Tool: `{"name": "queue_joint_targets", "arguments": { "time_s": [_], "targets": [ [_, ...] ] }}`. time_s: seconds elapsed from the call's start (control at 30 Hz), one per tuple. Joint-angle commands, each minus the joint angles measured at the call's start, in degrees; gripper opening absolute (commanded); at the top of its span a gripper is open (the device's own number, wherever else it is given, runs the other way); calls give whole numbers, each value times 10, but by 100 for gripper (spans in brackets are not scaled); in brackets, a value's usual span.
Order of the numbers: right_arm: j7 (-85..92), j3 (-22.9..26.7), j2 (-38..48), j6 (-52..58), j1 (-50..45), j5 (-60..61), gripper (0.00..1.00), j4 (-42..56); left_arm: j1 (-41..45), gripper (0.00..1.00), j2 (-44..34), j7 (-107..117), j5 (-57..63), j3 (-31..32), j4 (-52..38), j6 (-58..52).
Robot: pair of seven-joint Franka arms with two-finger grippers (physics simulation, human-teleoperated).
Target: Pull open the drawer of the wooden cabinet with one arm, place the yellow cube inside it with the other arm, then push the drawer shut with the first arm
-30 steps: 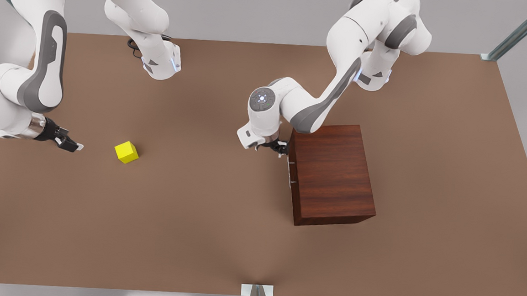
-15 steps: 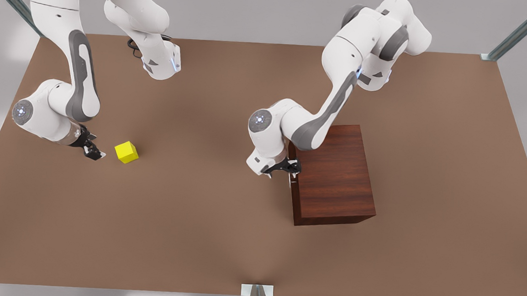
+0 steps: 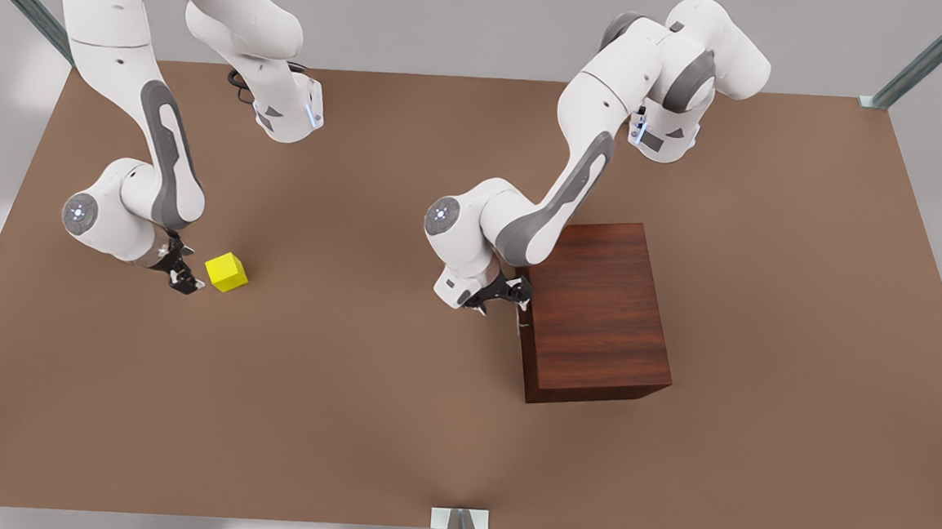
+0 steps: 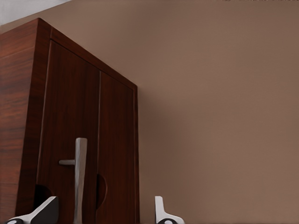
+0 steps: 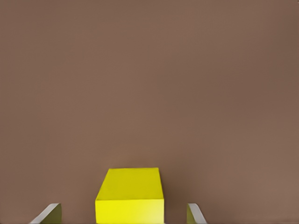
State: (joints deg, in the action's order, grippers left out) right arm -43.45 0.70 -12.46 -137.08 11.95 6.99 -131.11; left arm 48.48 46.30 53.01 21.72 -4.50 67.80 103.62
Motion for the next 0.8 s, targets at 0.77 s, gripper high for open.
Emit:
{"name": "queue_joint_targets", "arguments": {
  "time_s": [0.77],
  "targets": [
    [-57, -6, -63, -108, -21, -1, 100, -27, 2, 100, 31, 111, 4, 26, -37, 41]
  ]
}}
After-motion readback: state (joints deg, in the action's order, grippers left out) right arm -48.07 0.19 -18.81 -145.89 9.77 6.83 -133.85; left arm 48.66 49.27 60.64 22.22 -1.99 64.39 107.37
